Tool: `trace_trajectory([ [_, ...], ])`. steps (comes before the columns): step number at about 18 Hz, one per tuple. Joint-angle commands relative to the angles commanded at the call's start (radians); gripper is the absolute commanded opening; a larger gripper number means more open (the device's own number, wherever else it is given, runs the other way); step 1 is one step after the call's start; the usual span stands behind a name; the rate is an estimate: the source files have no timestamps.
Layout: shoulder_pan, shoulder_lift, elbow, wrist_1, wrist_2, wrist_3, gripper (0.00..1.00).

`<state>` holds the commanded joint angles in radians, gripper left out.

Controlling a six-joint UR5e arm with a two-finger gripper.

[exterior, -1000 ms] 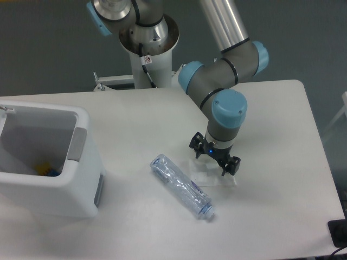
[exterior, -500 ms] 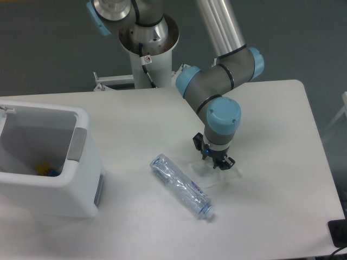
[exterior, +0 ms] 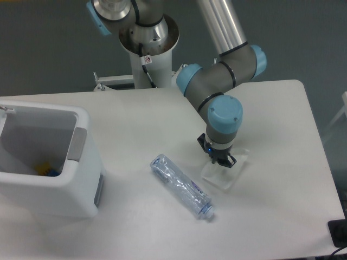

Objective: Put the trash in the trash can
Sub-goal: 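Lower the gripper over the clear plastic wrapper and close on it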

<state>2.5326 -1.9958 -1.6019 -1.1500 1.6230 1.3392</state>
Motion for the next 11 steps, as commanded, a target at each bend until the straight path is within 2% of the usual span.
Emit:
trace_trajectory([
  [2,0.003,0.011,0.068,-0.091,-0.008,-0.011,0.00],
  [4,-0.001,0.023,0.140,-0.176,-0.067,-0.037,0.00],
  [5,-0.003,0.026,0.160,-0.197,-0.095,-0.061,0.00],
  [8,-0.008,0.037,0.206,-0.200,-0.225,-0.158,0.00],
  [9,-0.009,0.049,0.220,-0.197,-0.300,-0.204,0.00],
  [11,-0.017,0.071,0.232,-0.192,-0.365,-0.256,0.00],
])
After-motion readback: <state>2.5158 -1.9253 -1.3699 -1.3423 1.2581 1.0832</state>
